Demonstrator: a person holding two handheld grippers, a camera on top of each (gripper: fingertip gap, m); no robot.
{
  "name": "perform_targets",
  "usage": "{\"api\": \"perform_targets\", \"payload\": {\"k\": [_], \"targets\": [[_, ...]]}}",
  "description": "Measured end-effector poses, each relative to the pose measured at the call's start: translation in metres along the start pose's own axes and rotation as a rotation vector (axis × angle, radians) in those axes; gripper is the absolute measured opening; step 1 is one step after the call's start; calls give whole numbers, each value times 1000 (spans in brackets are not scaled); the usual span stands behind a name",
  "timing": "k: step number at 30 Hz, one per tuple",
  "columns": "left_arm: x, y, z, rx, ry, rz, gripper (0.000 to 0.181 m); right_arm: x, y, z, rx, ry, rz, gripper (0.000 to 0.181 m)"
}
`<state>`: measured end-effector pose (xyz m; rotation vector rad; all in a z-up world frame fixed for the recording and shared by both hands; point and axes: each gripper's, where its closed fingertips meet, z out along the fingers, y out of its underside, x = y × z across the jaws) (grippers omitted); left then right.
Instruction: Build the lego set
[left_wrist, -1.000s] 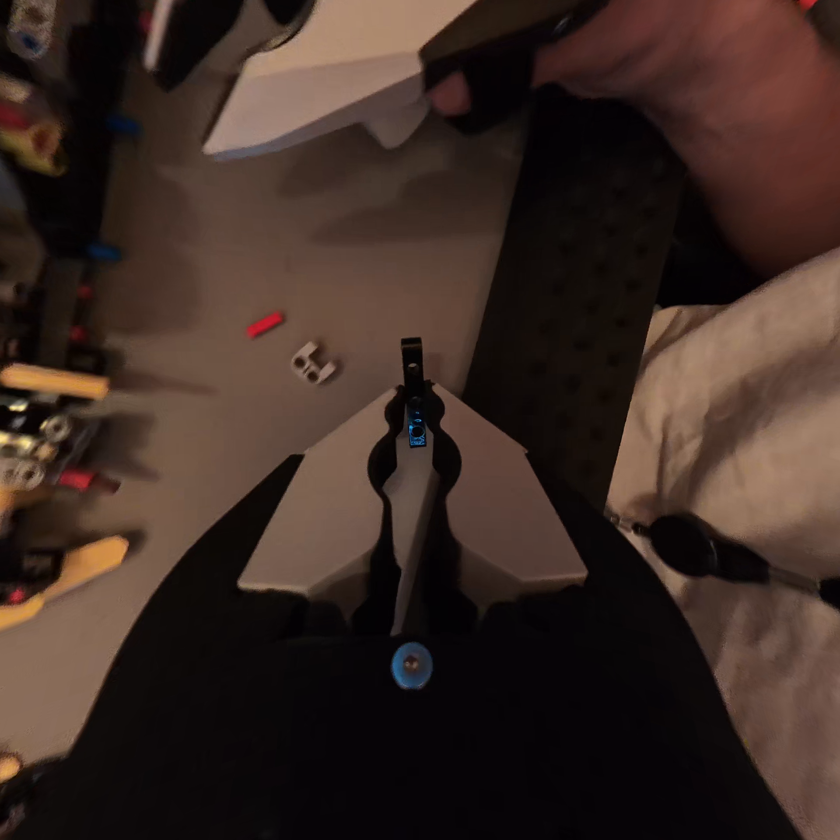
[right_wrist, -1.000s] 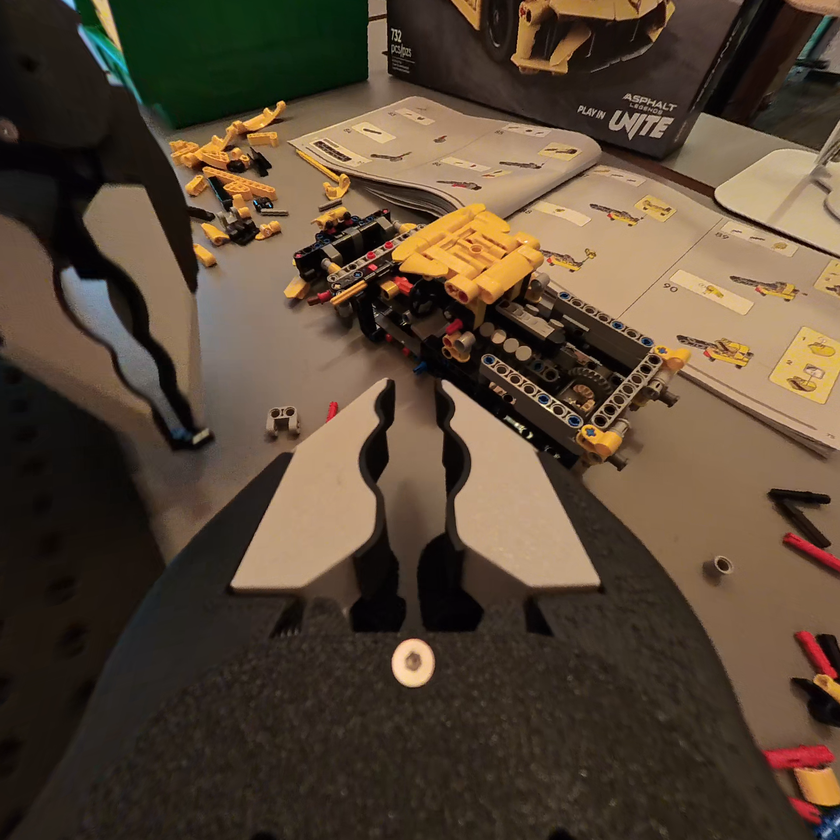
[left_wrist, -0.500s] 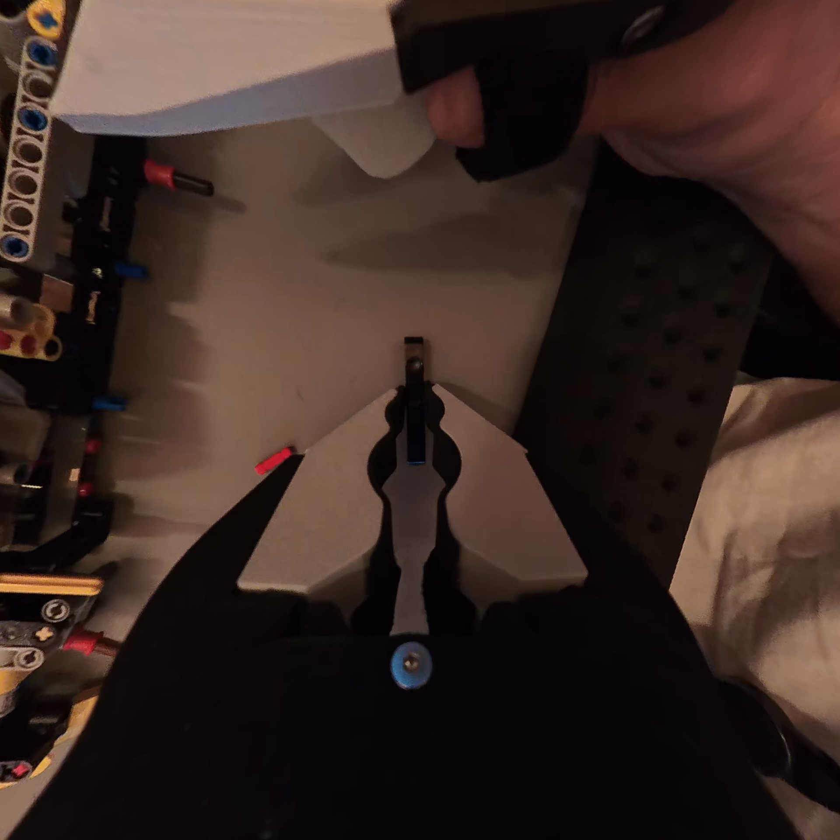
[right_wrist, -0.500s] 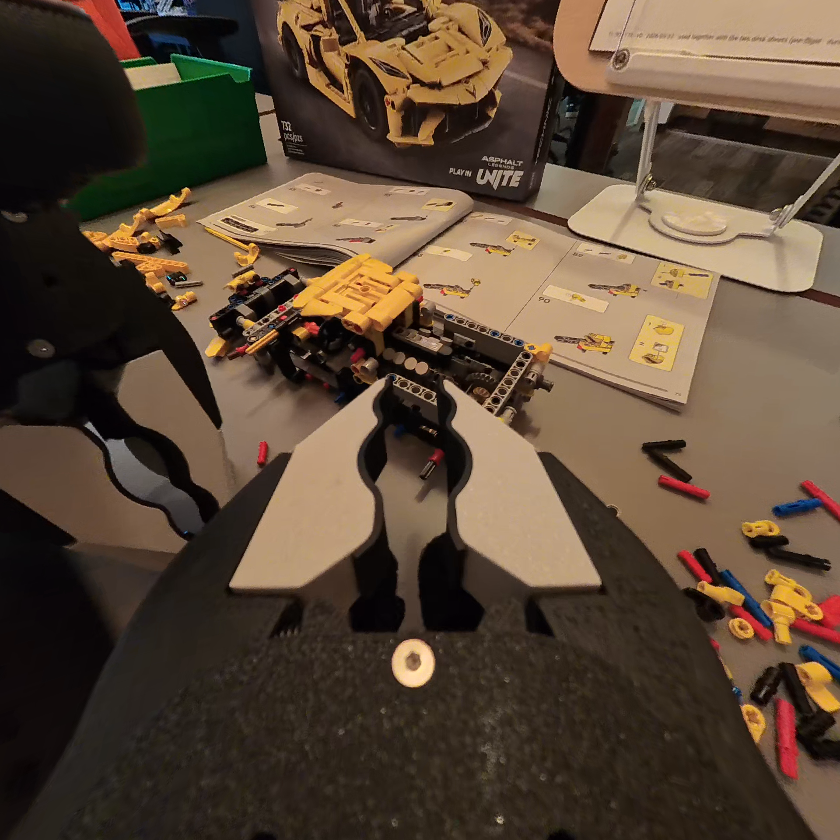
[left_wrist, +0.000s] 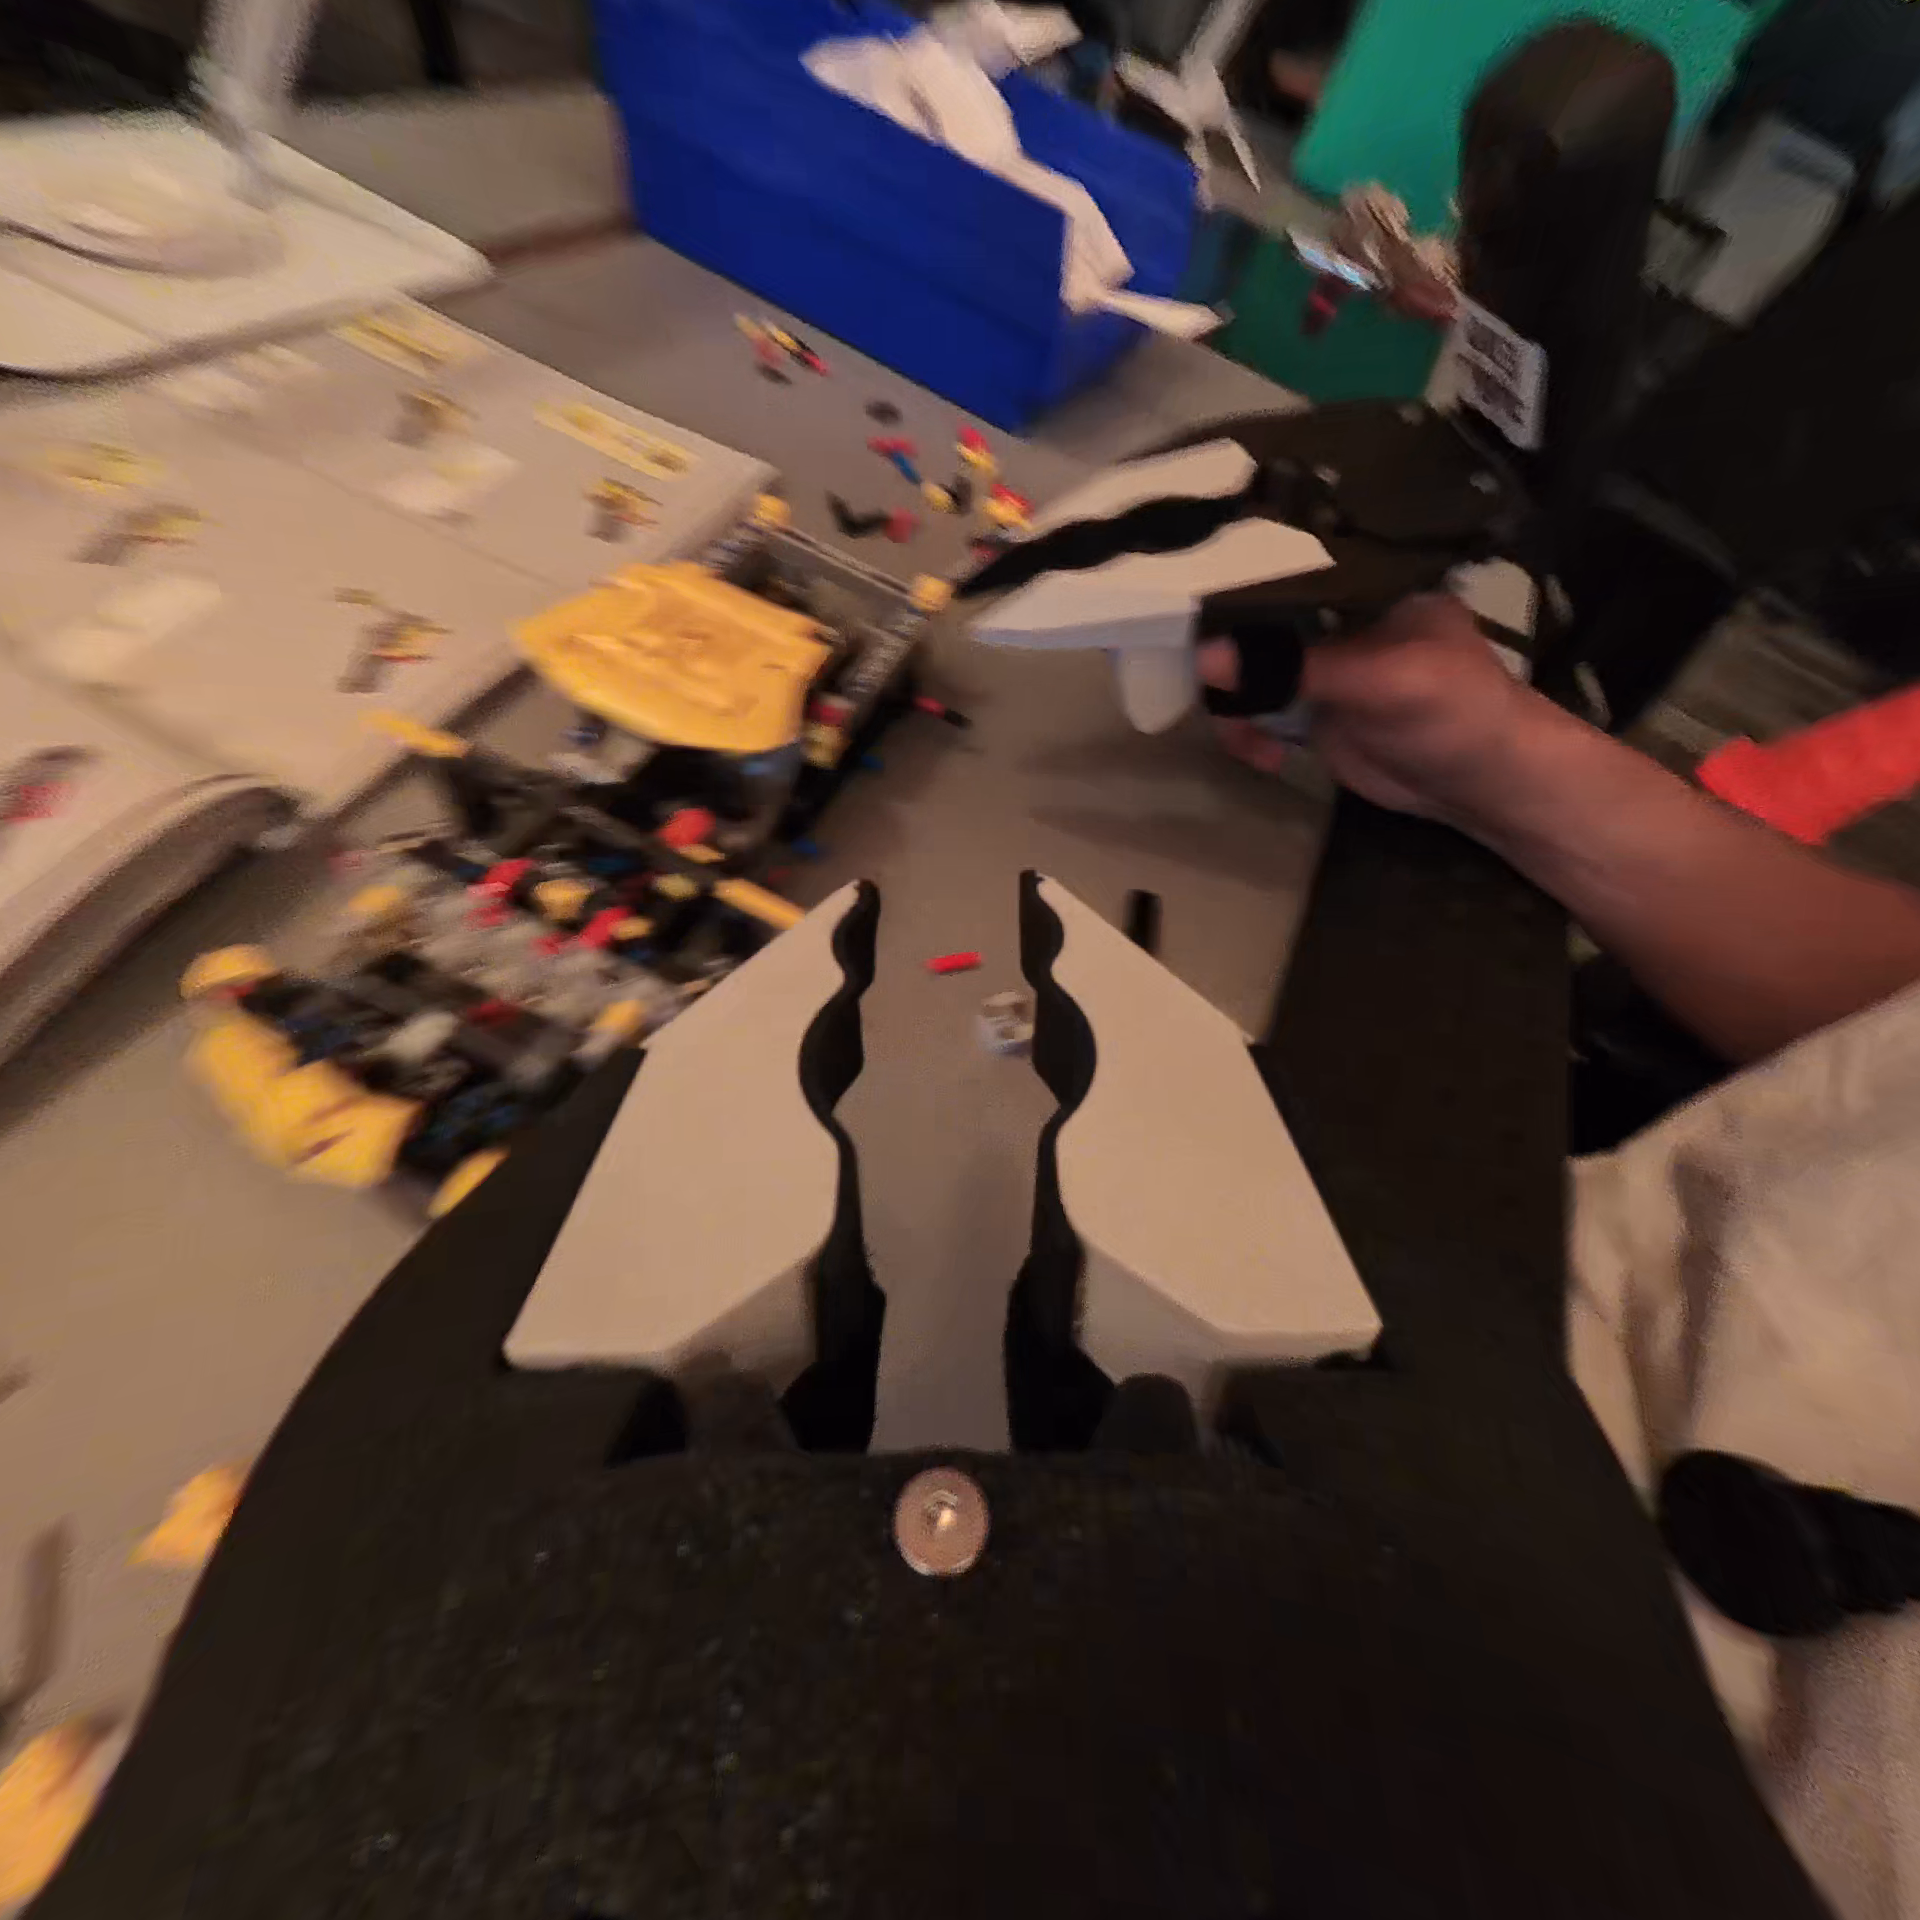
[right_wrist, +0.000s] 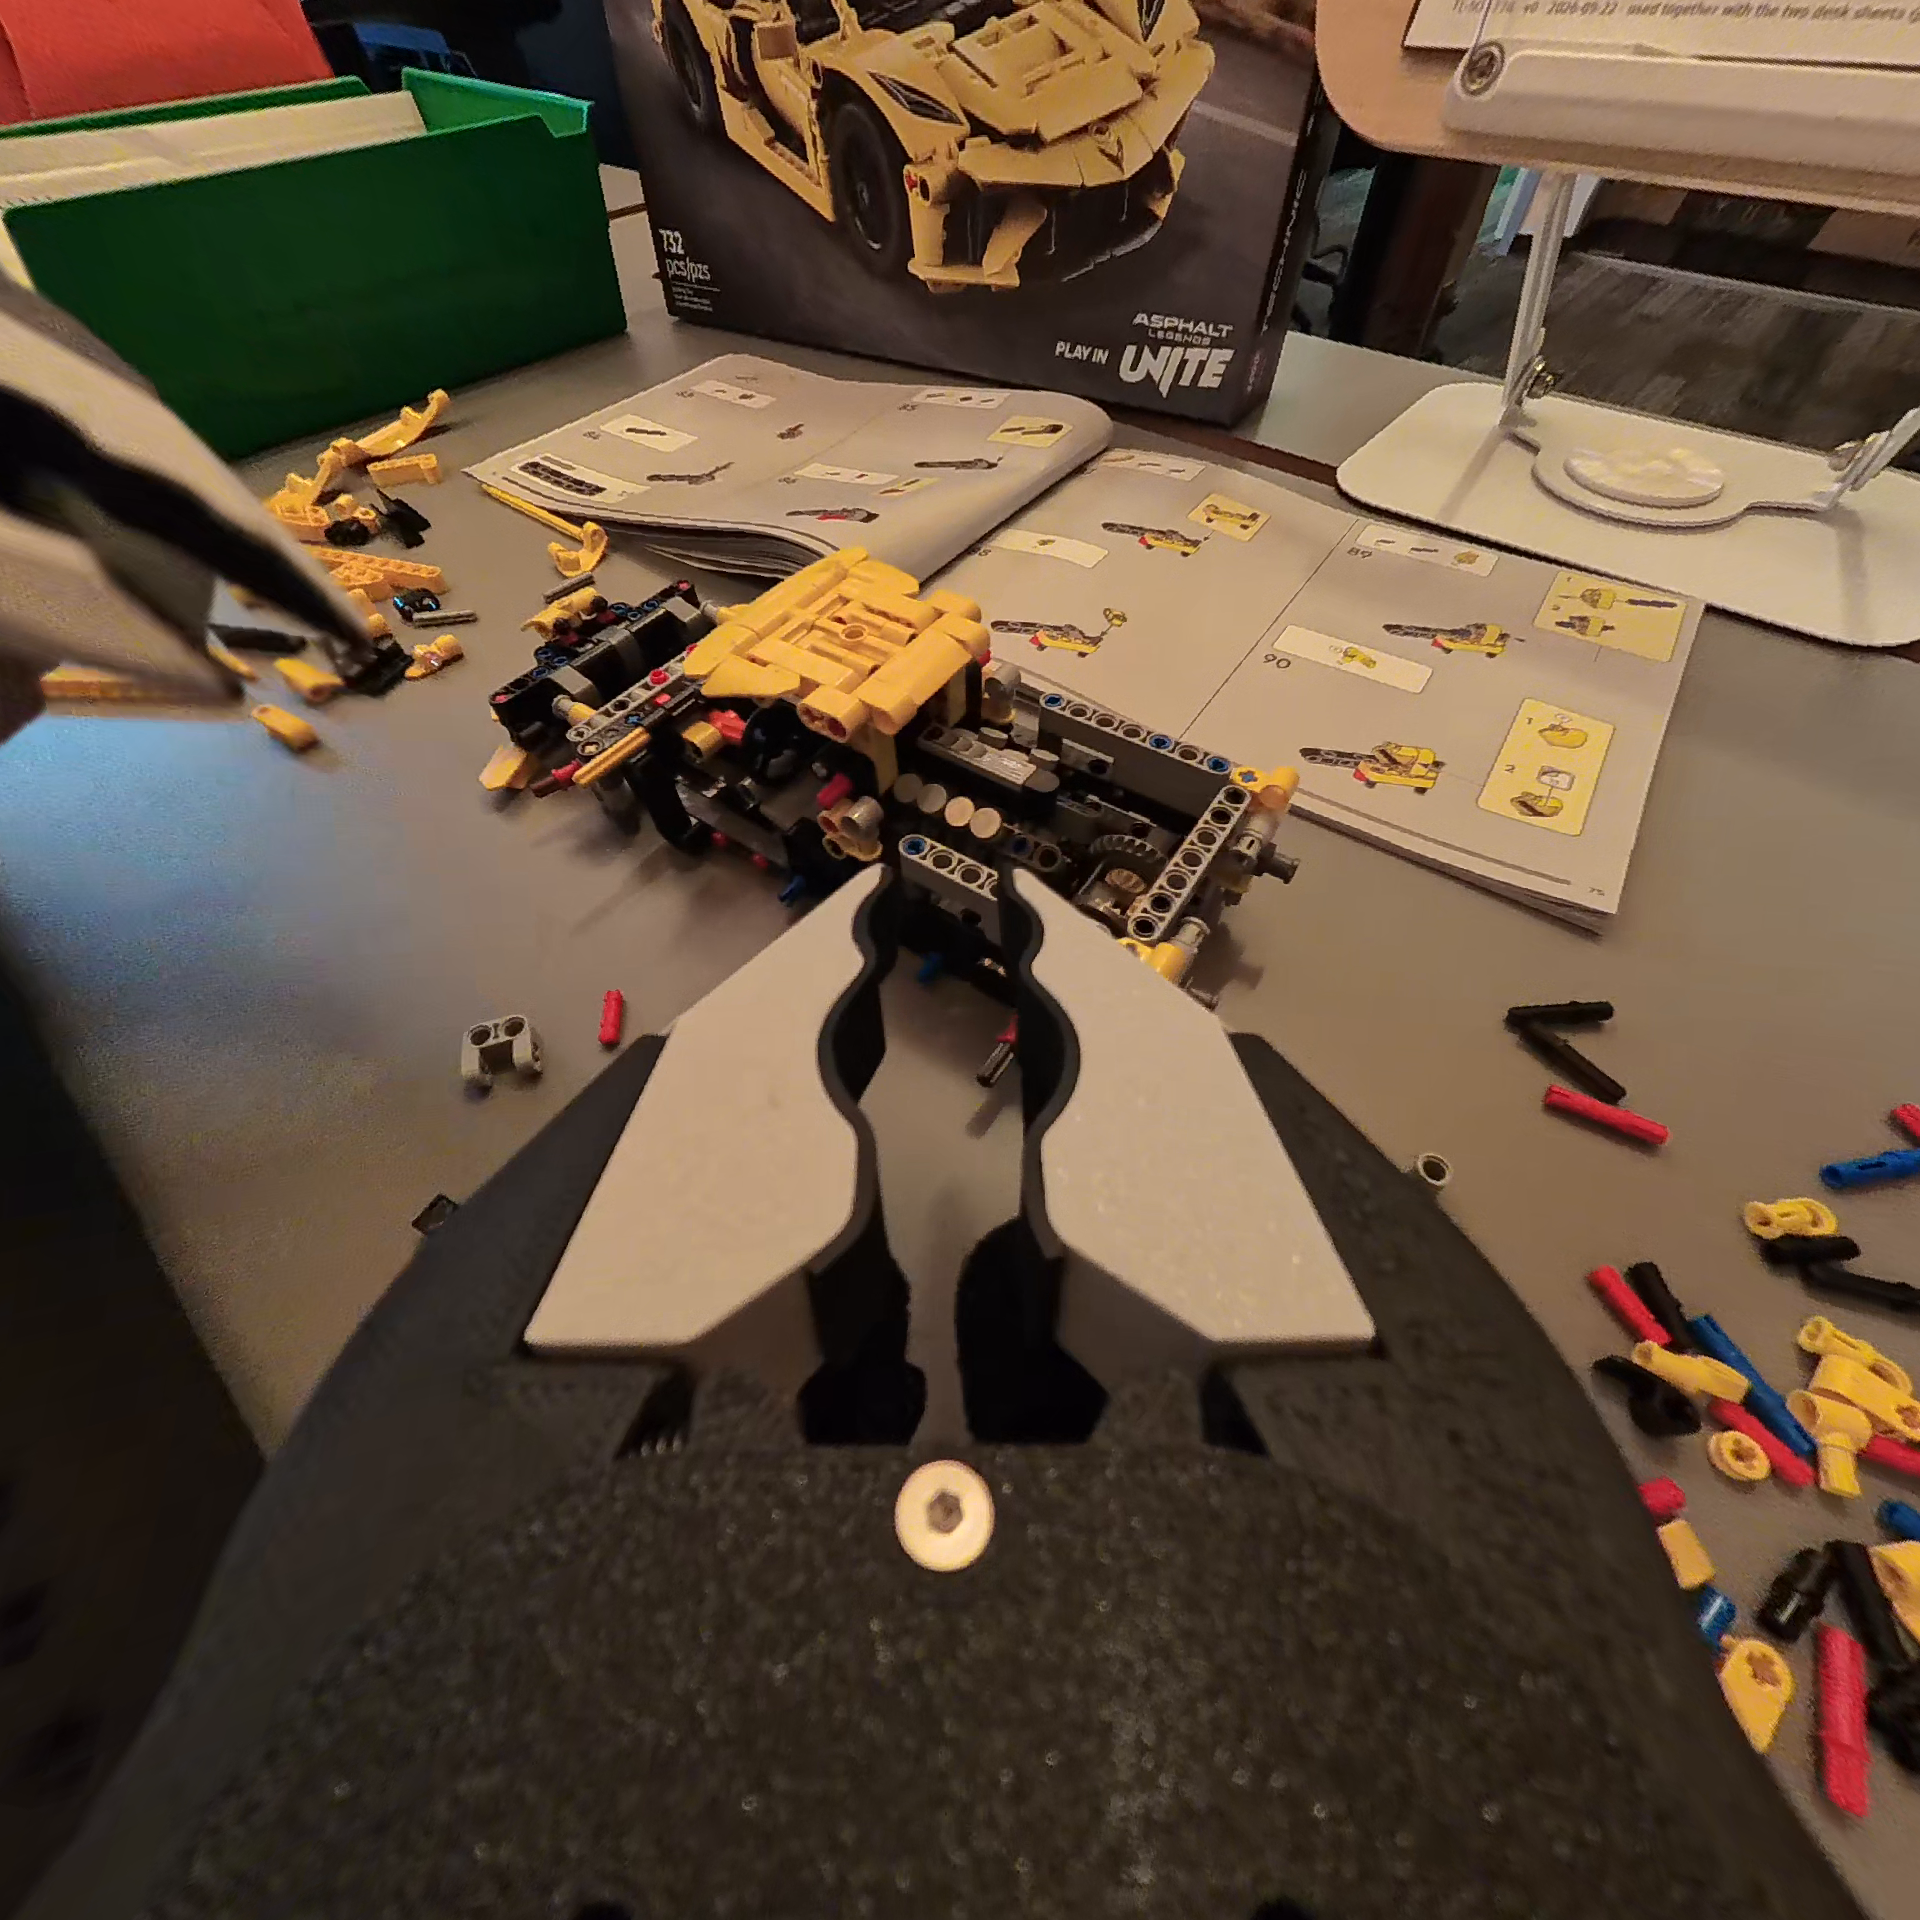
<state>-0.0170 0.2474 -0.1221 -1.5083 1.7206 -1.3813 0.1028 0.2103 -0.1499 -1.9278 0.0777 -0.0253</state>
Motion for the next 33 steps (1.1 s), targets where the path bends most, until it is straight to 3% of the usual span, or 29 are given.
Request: {"api": "perform_targets", "payload": {"k": [5,8,11,15,18,20,27,33], "targets": [[-90,8,-61,154,-346,20,27,0,2,3,-20,6,-21,17],[-116,9,-85,241,-444,-50,27,1,3,6,-29,15,-30,17],[-117,7,-91,290,-416,-103,27,3,3,7,-30,19,-35,17],[-114,11,-85,259,-403,-85,27,-3,4,10,-42,-14,-46,18],[-107,14,-76,218,-371,-54,26,-55,3,4,-87,-289,-49,20],[-102,14,-72,200,-364,-24,26,-90,26,0,-261,-448,-87,29],[-93,20,-60,141,-344,40,26,-109,65,14,-465,-391,-272,32],[-89,22,-55,114,-339,81,26,-115,61,23,-418,-389,-298,16]]}}
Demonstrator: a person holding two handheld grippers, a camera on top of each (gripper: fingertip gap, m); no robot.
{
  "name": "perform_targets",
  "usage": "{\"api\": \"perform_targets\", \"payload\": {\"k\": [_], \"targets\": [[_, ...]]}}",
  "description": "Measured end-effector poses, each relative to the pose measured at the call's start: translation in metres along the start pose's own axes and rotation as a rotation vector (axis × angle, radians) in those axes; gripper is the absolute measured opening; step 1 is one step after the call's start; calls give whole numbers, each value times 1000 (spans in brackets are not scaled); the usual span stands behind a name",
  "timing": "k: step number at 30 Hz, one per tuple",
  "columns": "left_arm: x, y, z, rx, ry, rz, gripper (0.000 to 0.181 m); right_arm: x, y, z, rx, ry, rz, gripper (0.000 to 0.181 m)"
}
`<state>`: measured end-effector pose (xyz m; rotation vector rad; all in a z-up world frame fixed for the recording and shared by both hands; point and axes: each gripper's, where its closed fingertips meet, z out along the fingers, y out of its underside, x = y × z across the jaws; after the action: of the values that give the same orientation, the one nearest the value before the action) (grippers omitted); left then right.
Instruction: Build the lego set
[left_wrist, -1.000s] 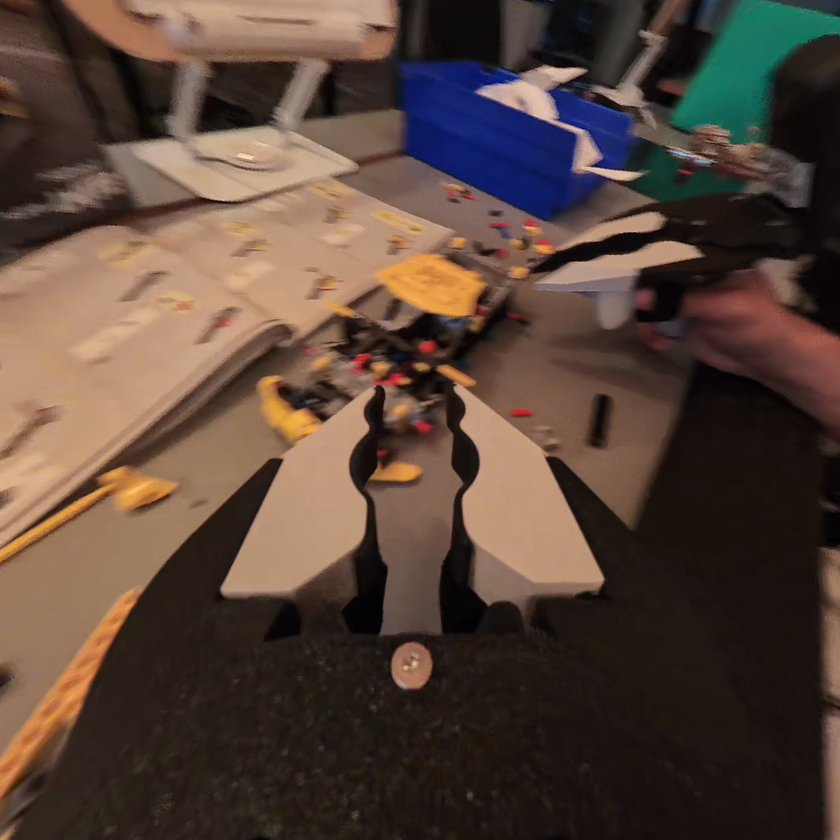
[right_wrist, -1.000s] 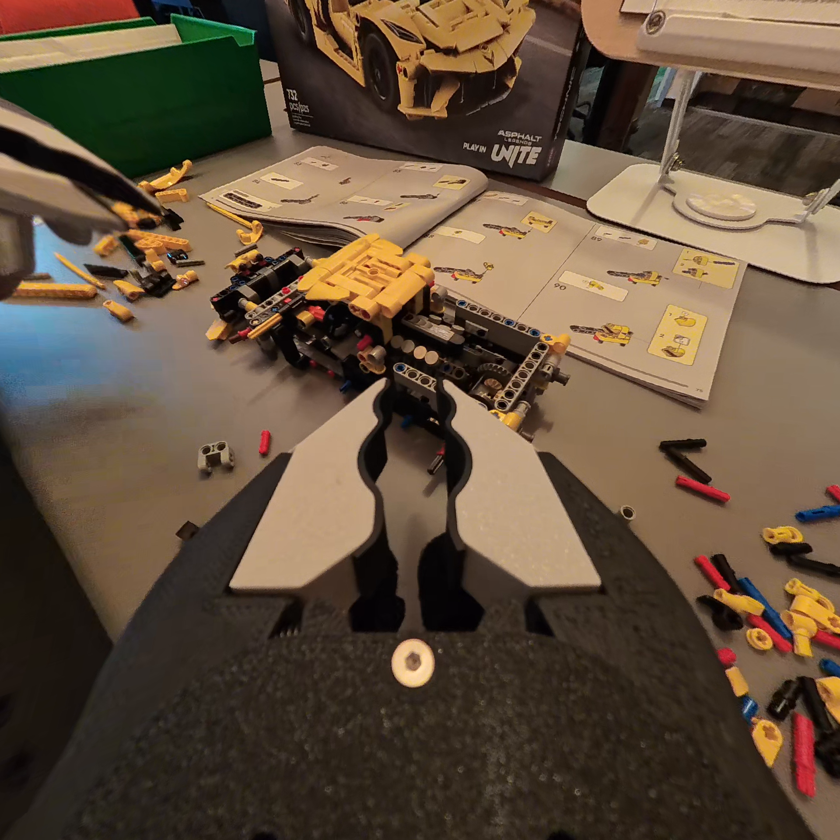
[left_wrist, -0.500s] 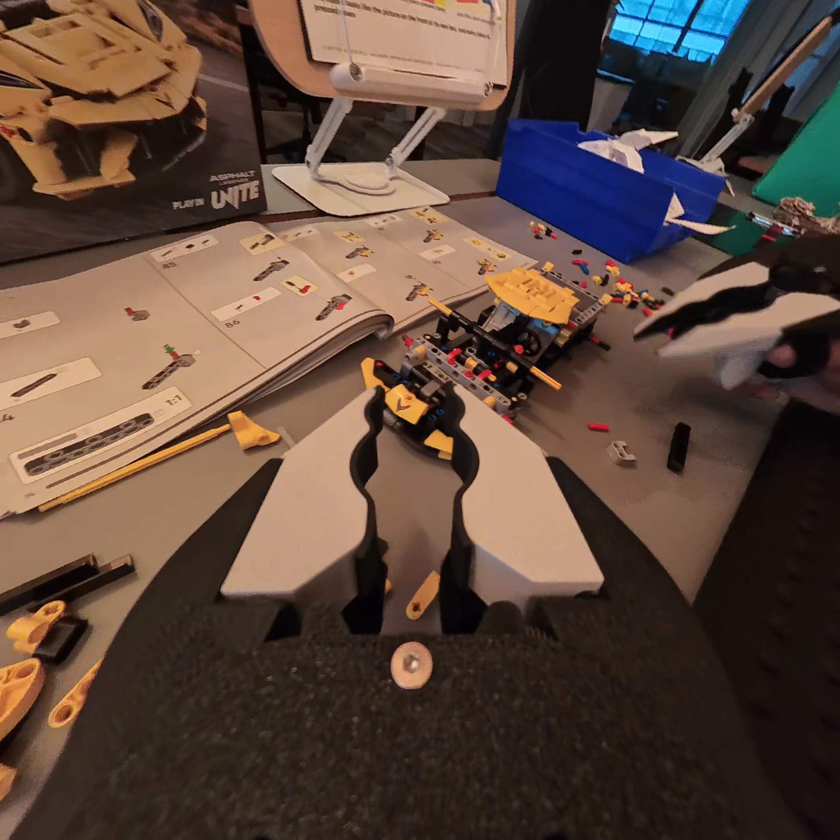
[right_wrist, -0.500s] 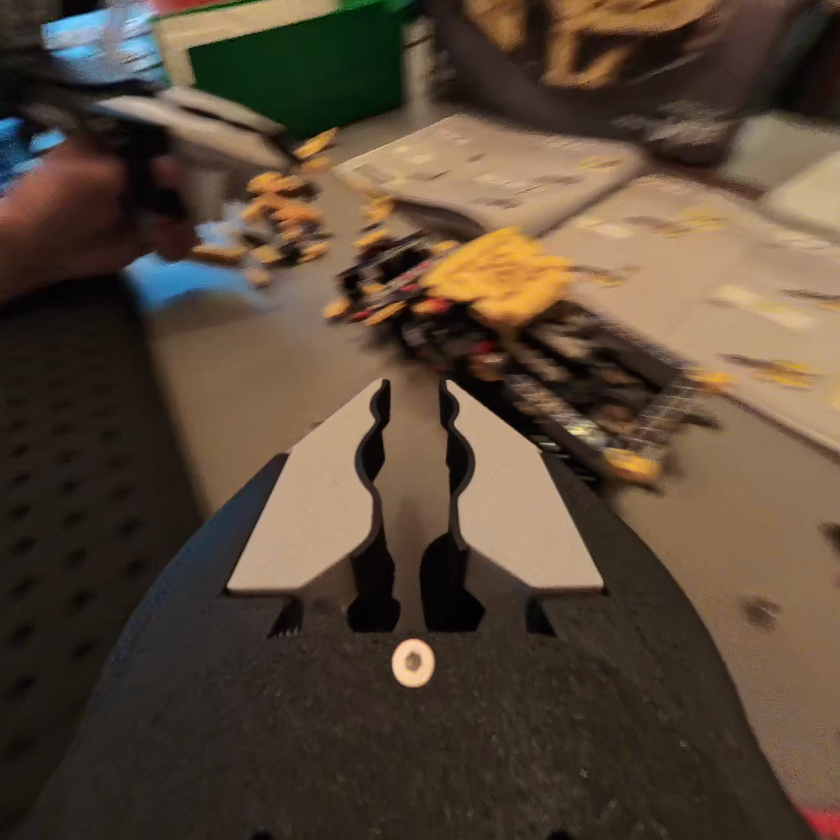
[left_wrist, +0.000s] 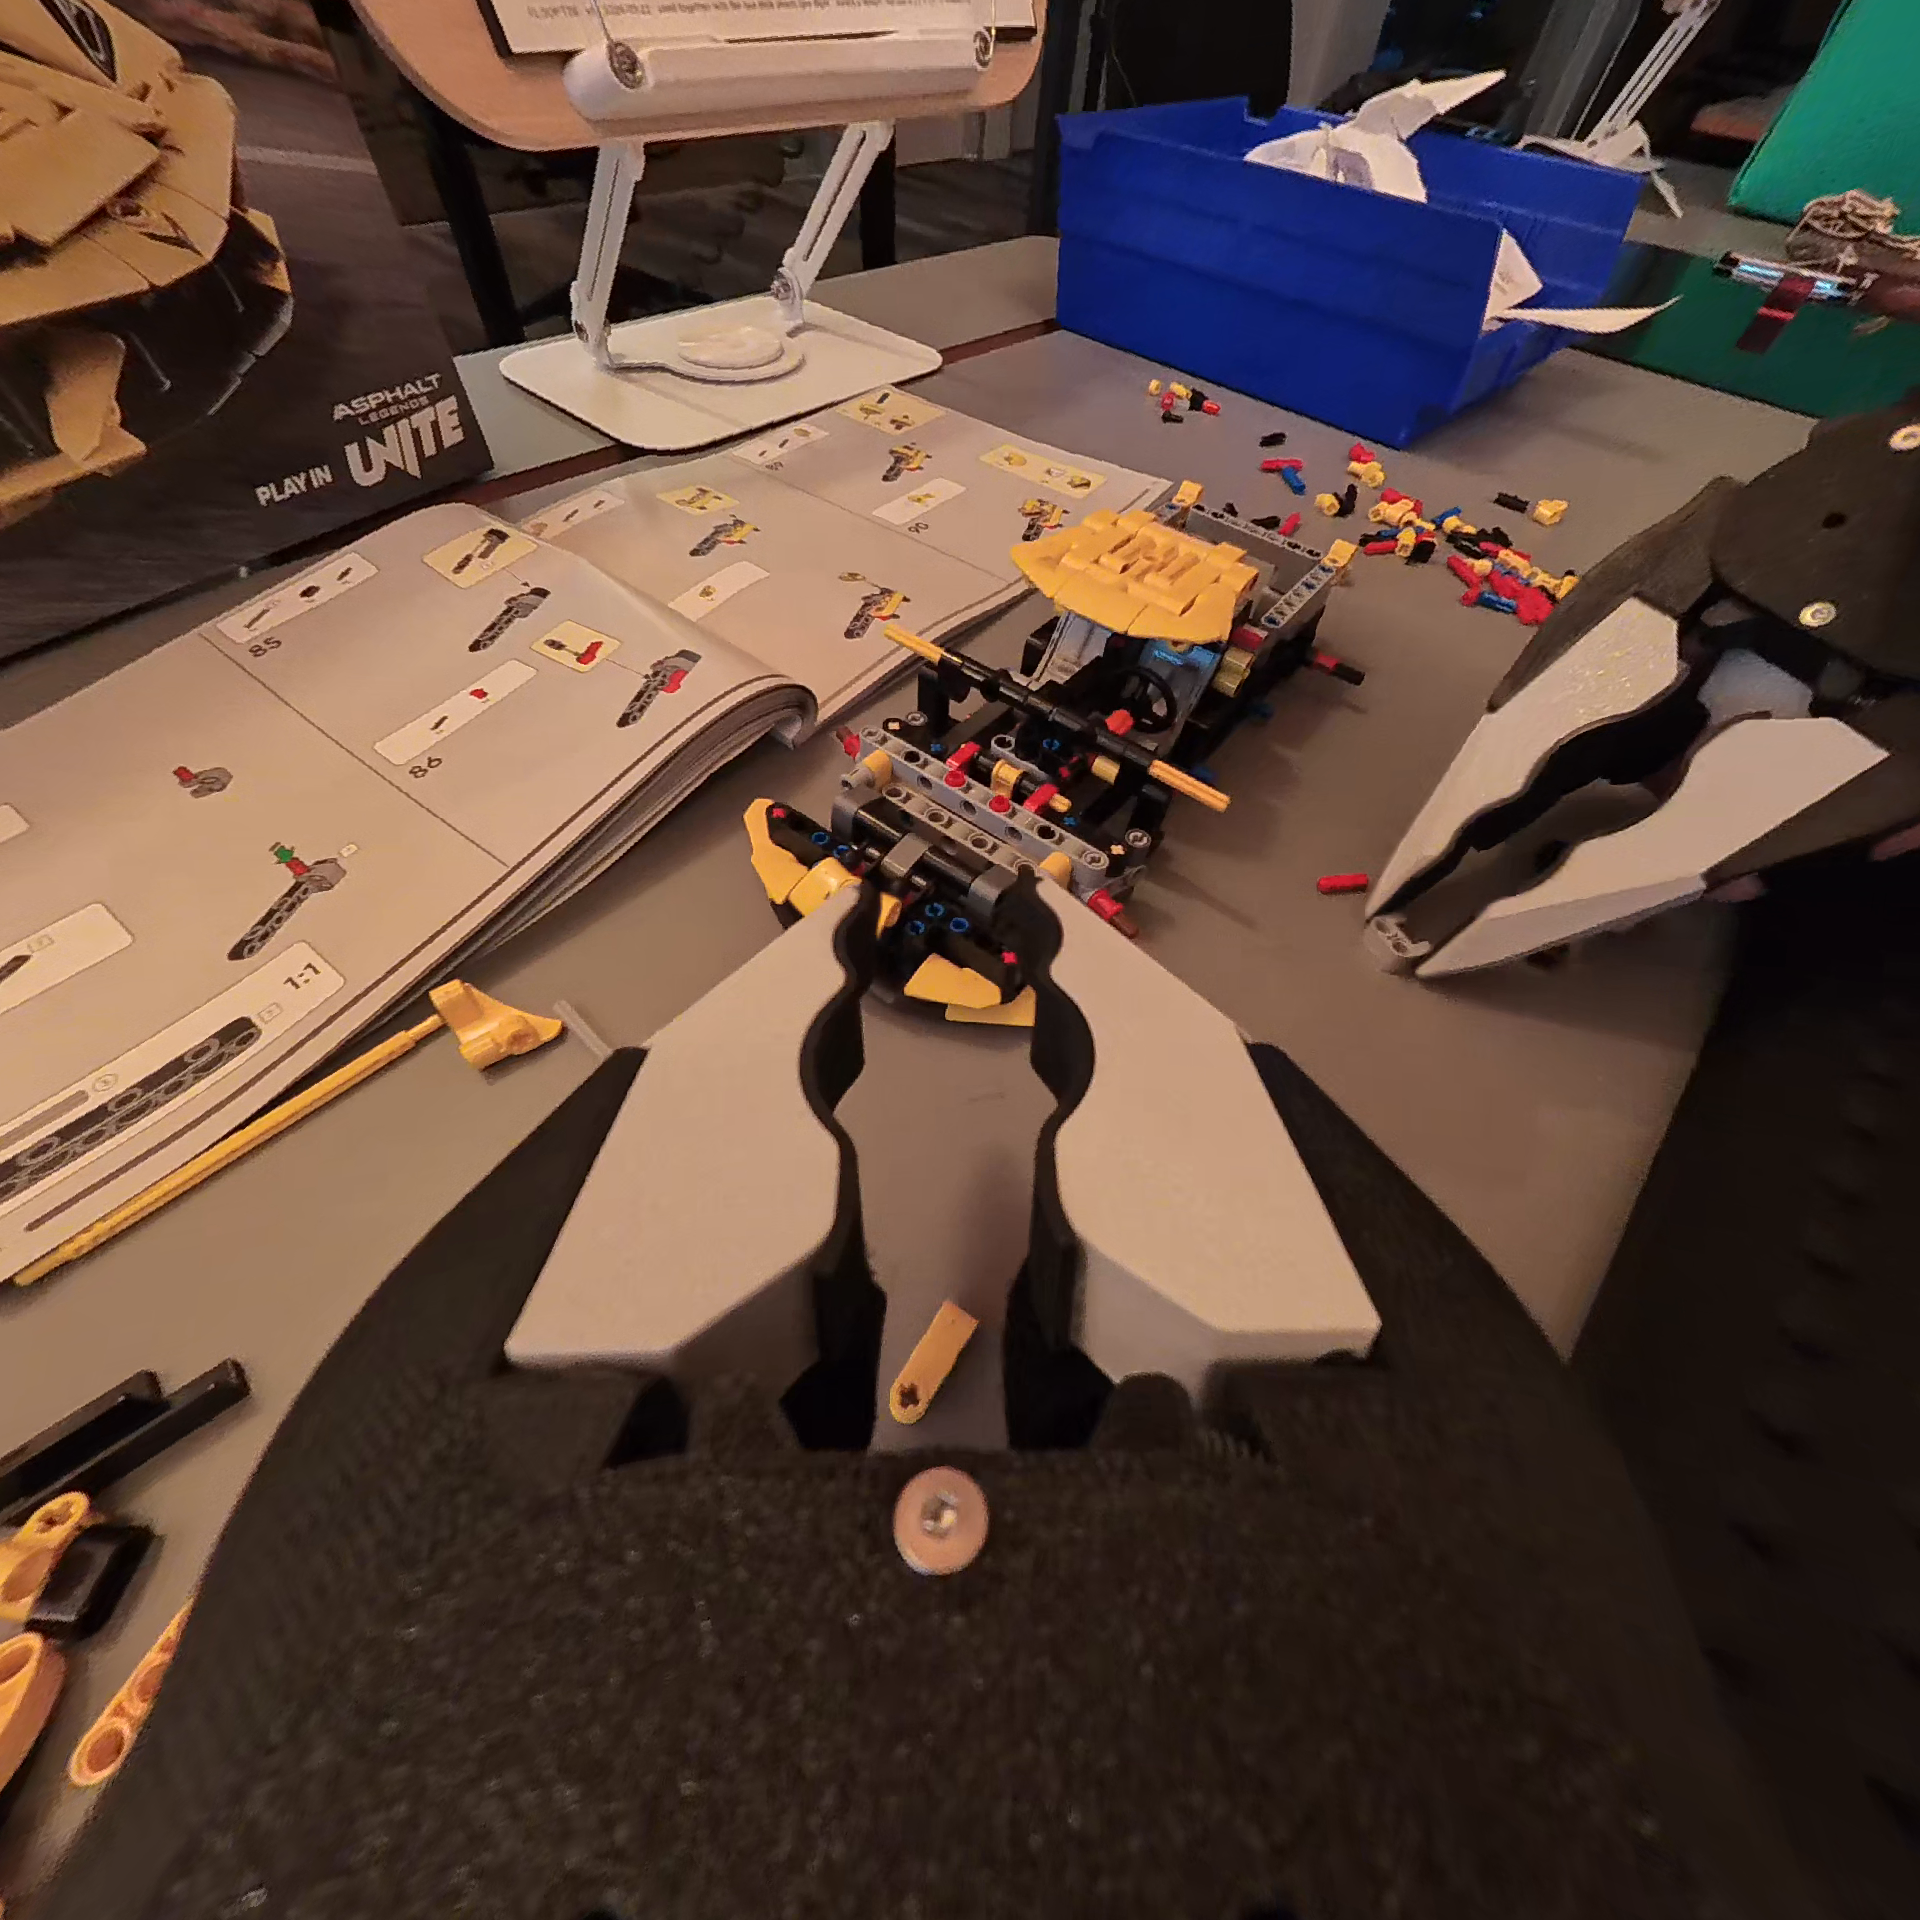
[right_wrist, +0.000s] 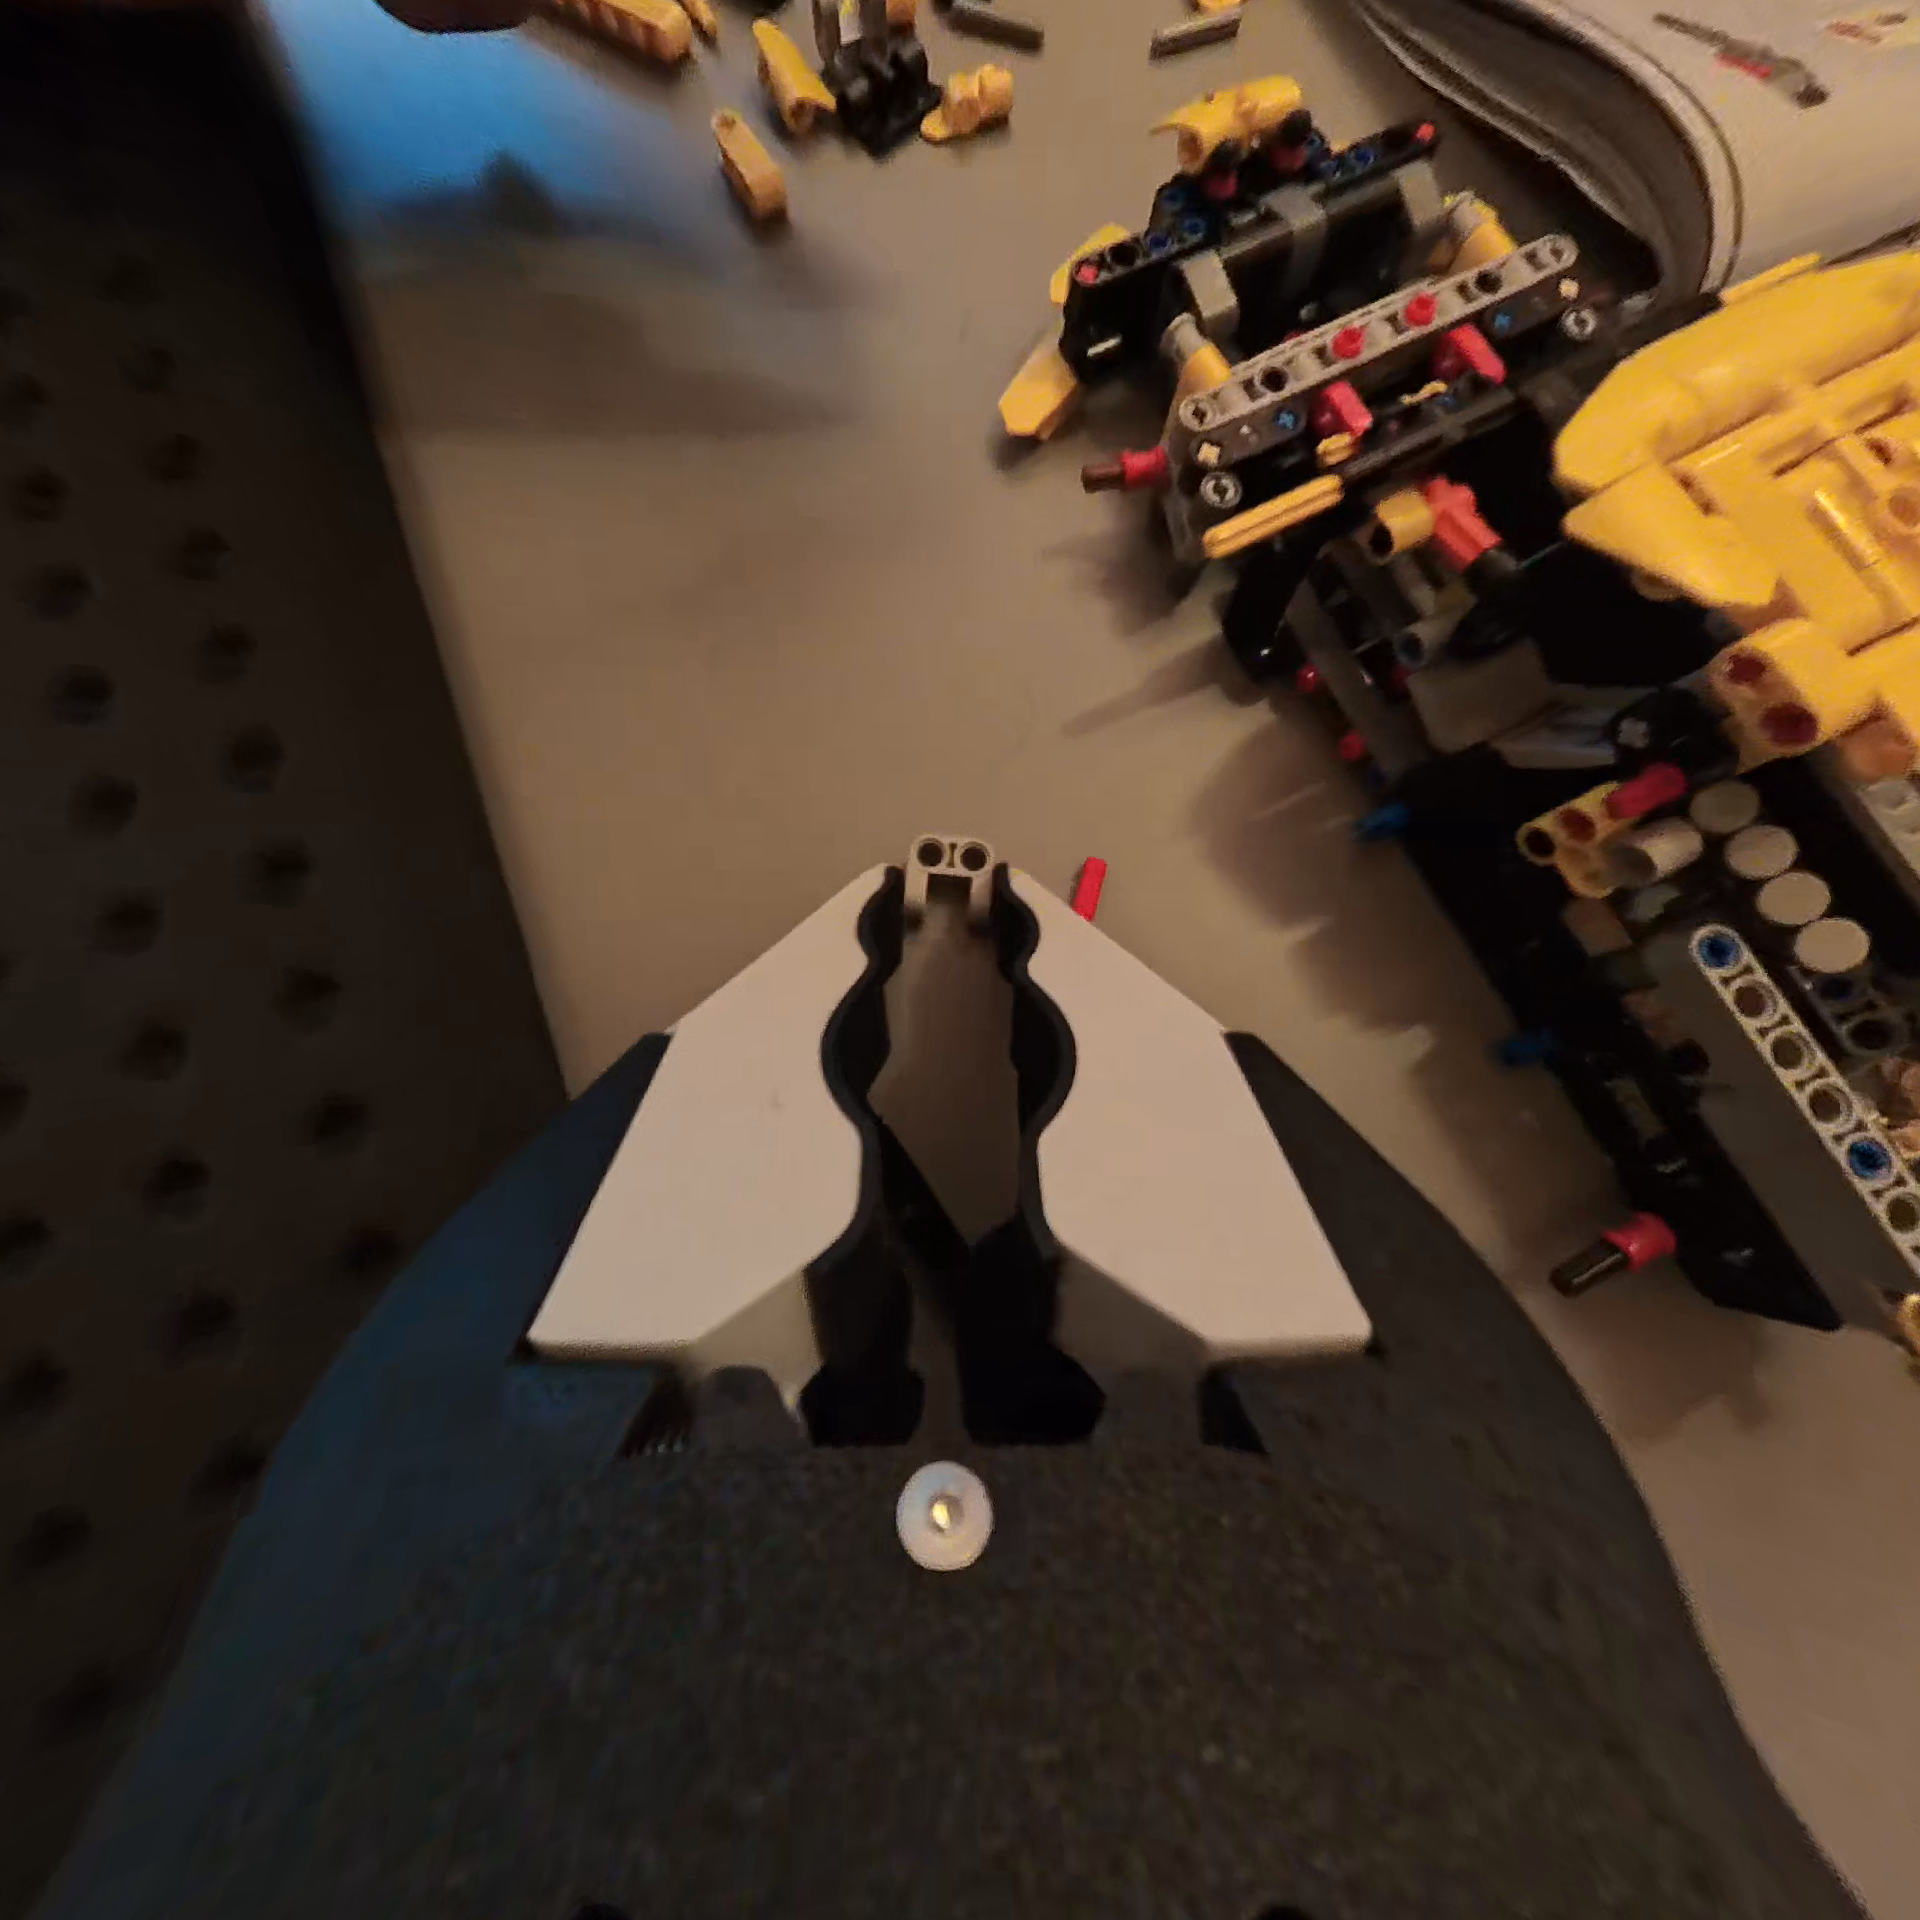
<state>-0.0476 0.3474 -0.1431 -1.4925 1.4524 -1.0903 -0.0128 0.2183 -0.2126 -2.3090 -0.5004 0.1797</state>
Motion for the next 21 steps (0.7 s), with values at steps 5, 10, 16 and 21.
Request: {"api": "perform_targets", "payload": {"k": [5,10,16,21], "targets": [[2,-1,0,9,7,16,26,6,-12,3,16,25,2,16],[5,-3,-1,25,33,-3,26,34,-69,-16,167,93,-66,16],[19,-20,-10,134,186,-124,26,49,-139,-14,408,185,-287,15],[34,-30,-14,193,364,-269,27,31,-154,-1,517,233,-309,15]]}}
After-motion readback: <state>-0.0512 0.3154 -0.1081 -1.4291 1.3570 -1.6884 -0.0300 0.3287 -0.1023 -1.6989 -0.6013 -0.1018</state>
